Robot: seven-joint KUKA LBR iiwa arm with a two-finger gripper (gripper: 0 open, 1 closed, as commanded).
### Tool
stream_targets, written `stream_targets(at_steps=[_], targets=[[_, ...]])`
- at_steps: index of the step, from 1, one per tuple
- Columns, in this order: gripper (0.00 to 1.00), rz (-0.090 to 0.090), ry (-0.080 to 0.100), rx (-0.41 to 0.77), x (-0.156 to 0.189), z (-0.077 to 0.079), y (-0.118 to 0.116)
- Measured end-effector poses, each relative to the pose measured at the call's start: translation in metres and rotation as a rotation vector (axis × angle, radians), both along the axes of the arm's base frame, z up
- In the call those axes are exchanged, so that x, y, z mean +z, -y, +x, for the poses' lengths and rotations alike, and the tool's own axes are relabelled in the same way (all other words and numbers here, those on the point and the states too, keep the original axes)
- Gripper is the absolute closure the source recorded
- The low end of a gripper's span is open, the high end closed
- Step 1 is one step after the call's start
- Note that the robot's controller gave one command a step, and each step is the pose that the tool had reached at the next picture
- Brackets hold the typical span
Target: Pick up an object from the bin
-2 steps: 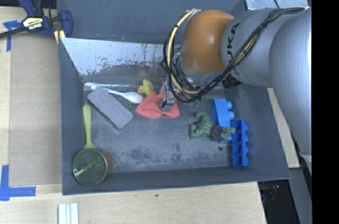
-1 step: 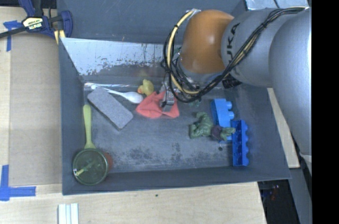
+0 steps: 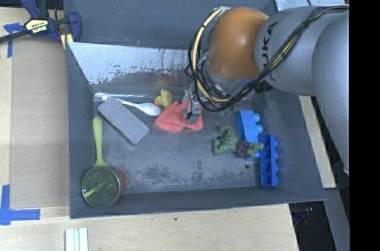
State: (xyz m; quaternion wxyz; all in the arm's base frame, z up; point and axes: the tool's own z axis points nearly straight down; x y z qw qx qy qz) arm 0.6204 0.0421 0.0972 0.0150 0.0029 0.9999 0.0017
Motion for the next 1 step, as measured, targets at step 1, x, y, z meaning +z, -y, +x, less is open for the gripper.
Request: stream_targets(at_steps=[1], targets=[[1.00,0.002,-0.004,-0.082,0.0625,-0.0074,-0.0071]])
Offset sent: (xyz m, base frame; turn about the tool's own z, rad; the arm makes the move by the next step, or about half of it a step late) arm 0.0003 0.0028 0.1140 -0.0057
